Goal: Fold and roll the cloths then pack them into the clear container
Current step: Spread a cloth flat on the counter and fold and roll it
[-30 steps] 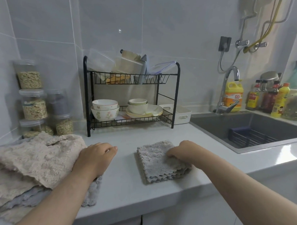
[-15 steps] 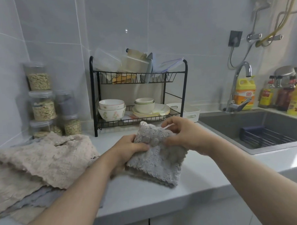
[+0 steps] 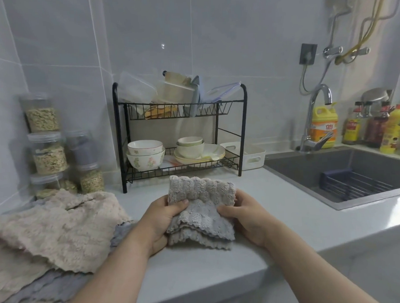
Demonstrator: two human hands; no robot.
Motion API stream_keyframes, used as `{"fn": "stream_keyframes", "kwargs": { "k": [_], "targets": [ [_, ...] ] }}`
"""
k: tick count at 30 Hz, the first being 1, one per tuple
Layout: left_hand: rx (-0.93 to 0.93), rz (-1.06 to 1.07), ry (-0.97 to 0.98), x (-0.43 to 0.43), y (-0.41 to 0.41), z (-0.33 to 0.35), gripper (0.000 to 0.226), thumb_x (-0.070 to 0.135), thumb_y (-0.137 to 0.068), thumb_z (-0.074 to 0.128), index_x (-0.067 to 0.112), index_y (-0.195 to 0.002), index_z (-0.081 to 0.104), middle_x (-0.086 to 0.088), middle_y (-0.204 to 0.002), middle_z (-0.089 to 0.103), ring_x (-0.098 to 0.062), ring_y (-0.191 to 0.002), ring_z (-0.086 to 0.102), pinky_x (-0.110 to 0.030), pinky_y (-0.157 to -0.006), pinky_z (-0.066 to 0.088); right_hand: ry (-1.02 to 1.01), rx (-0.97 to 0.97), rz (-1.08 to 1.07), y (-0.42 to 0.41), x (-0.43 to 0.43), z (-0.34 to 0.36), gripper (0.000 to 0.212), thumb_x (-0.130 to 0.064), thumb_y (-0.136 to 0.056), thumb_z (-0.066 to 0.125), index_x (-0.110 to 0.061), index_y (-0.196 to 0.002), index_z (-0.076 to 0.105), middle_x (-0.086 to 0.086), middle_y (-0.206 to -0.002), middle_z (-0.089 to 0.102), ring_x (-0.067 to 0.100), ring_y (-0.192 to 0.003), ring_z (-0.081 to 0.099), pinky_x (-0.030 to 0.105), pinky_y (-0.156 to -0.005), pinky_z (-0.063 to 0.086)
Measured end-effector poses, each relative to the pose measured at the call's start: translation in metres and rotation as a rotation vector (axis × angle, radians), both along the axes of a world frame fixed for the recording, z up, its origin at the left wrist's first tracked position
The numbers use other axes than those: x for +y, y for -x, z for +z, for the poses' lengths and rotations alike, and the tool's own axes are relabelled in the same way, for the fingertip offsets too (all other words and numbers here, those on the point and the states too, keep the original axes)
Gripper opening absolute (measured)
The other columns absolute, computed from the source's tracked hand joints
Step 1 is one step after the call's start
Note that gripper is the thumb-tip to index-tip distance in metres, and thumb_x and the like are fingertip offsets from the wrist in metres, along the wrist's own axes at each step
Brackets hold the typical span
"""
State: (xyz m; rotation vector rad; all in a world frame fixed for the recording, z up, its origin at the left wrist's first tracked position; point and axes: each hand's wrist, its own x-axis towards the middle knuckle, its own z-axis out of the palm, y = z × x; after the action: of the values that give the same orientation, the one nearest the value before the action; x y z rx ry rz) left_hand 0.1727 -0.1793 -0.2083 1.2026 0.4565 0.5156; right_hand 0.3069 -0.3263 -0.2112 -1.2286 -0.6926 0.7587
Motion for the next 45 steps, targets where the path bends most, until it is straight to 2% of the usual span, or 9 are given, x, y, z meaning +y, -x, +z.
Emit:
{"fn": "stream_keyframes", "kwargs": {
  "k": [10, 17, 21, 26, 29, 33, 36, 40, 45],
  "targets": [
    [-0.022, 0.031, -0.039, -0.001, 0.001, 0.002, 0.038, -0.016, -0.084, 0.046, 0.005, -0.110, 0.063, -0.025, -0.086, 0.071, -0.037, -0.075, 0.068, -0.044, -0.073, 0.055, -0.045, 0.062, -0.136, -0.002, -0.003, 0.002, 0.027, 0.014, -0.087, 0.052, 0.000, -0.107, 0.062, 0.028, -0.101, 0.068, 0.037, -0.086, 0.067, 0.057, -0.088, 0.052],
    [-0.027, 0.058, 0.014, 0.003, -0.001, 0.001, 0.033, -0.015, -0.085, 0.049, 0.010, -0.101, 0.063, -0.019, -0.073, 0.071, -0.030, -0.060, 0.069, -0.036, -0.053, 0.058, -0.103, 0.105, -0.126, -0.004, -0.003, 0.000, 0.040, 0.024, -0.080, 0.044, 0.003, -0.106, 0.066, 0.031, -0.102, 0.063, 0.039, -0.092, 0.057, 0.055, -0.096, 0.043],
    [-0.028, 0.102, -0.002, 0.004, -0.001, 0.000, 0.036, -0.015, -0.086, 0.042, 0.010, -0.095, 0.066, -0.019, -0.078, 0.071, -0.031, -0.066, 0.068, -0.043, -0.064, 0.058, -0.091, 0.138, -0.165, -0.006, 0.002, -0.003, 0.035, 0.024, -0.077, 0.047, 0.007, -0.099, 0.068, 0.035, -0.100, 0.064, 0.040, -0.092, 0.059, 0.058, -0.097, 0.043],
    [-0.077, 0.082, 0.091, 0.000, 0.002, 0.001, 0.044, 0.022, -0.096, 0.041, 0.014, -0.059, 0.065, -0.013, -0.067, 0.064, -0.028, -0.062, 0.064, -0.037, -0.065, 0.053, -0.052, 0.184, -0.169, -0.012, 0.003, -0.005, 0.055, -0.007, -0.049, 0.050, 0.006, -0.099, 0.069, 0.028, -0.097, 0.058, 0.039, -0.089, 0.047, 0.047, -0.085, 0.034],
    [-0.007, 0.074, -0.146, 0.000, 0.000, -0.004, 0.014, 0.019, -0.086, 0.069, 0.014, -0.073, 0.064, -0.010, -0.074, 0.064, -0.025, -0.076, 0.060, -0.032, -0.070, 0.048, -0.085, 0.226, -0.196, -0.014, 0.002, -0.005, 0.035, -0.025, -0.074, 0.063, -0.007, -0.103, 0.068, 0.017, -0.095, 0.063, 0.035, -0.092, 0.056, 0.044, -0.084, 0.044],
    [0.052, 0.170, -0.415, 0.002, -0.003, -0.014, 0.034, -0.001, -0.076, 0.076, 0.020, -0.098, 0.062, -0.002, -0.101, 0.051, -0.008, -0.093, 0.048, -0.030, -0.083, 0.047, -0.008, -0.044, -0.206, -0.011, 0.004, -0.009, 0.057, -0.041, -0.065, 0.080, -0.018, -0.114, 0.064, 0.008, -0.112, 0.066, 0.025, -0.106, 0.063, 0.041, -0.098, 0.049],
    [0.065, 0.204, -0.505, 0.001, -0.003, -0.016, 0.057, 0.001, -0.074, 0.079, 0.032, -0.116, 0.056, -0.004, -0.113, 0.056, -0.015, -0.110, 0.052, -0.037, -0.097, 0.048, 0.113, -0.282, -0.177, -0.006, 0.003, -0.010, 0.058, -0.028, -0.069, 0.083, -0.025, -0.122, 0.059, 0.006, -0.116, 0.063, 0.015, -0.101, 0.064, 0.028, -0.089, 0.054],
    [0.092, 0.240, -0.554, 0.003, -0.004, -0.019, 0.053, 0.003, -0.073, 0.080, 0.038, -0.106, 0.057, -0.010, -0.112, 0.061, -0.029, -0.107, 0.059, -0.043, -0.093, 0.053, 0.133, -0.349, -0.124, -0.002, 0.000, -0.008, 0.046, 0.003, -0.078, 0.074, -0.019, -0.115, 0.059, 0.008, -0.099, 0.061, 0.013, -0.077, 0.062, 0.023, -0.063, 0.054],
    [0.072, 0.258, -0.474, 0.002, -0.003, -0.016, 0.041, 0.000, -0.080, 0.074, 0.022, -0.108, 0.054, 0.003, -0.104, 0.051, -0.004, -0.091, 0.051, -0.021, -0.067, 0.042, 0.055, -0.259, -0.158, 0.000, -0.002, -0.005, 0.036, 0.013, -0.081, 0.065, -0.012, -0.106, 0.059, 0.009, -0.094, 0.057, 0.015, -0.068, 0.059, 0.026, -0.056, 0.055]
  ]
}}
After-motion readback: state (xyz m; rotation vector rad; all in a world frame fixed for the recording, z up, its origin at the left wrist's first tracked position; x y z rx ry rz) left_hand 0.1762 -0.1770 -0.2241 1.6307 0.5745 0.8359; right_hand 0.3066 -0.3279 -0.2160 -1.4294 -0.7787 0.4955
